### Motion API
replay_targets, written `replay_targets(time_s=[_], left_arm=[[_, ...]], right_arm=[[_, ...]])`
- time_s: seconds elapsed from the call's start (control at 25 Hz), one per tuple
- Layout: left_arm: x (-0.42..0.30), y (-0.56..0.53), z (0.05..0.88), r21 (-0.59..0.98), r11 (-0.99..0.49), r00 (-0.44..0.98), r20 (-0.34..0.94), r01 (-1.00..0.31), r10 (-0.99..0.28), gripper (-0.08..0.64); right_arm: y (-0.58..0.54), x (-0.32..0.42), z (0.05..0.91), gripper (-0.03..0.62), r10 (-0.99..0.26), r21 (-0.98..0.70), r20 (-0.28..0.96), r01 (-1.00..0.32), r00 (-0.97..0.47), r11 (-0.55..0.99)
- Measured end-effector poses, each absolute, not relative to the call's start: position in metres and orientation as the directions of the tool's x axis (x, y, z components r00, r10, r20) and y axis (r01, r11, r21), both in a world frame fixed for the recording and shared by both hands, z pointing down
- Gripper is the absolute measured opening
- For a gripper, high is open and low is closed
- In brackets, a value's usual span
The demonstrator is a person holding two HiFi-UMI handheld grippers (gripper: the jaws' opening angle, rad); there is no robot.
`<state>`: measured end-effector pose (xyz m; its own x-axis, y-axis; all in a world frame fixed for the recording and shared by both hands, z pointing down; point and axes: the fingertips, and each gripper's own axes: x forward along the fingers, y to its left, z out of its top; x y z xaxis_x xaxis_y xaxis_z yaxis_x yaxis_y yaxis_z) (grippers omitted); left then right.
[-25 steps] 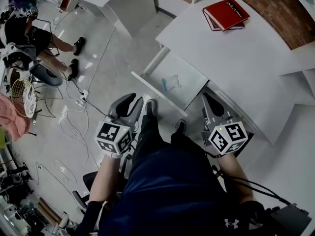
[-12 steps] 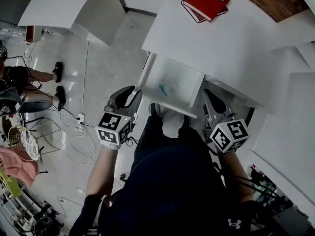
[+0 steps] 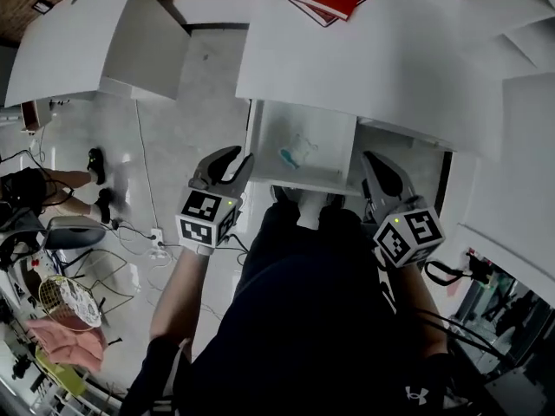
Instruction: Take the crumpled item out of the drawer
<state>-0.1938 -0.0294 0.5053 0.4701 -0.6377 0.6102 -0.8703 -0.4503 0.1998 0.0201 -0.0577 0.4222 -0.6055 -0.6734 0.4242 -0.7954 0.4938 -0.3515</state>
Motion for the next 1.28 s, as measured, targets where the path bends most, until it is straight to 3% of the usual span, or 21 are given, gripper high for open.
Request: replay_targets(time_s=[0.56, 0.88, 1.28], left_arm=[[-0.138, -0.057, 0.600, 0.121, -0.700, 0.459, 0.830, -0.704, -0.318, 0.116], [-0.130, -0.058, 0.635, 0.179, -0.670, 0.405, 0.893, -0.721, -0.198, 0.117], [-0.093, -0.070, 0.738, 0.261, -0.696, 0.360, 0.933, -0.670, 0.003, 0.117]], right_arm=[[-0.077, 0.087, 0.451, 0.003, -0.723, -0.443, 0.426, -0.822, -0.544, 0.357], [-0.070, 0.097, 0.457, 0.003, -0.708, -0.474, 0.440, -0.812, -0.553, 0.340], [-0.050, 0.143, 0.508, 0.003, -0.722, -0.495, 0.520, -0.850, -0.456, 0.181]])
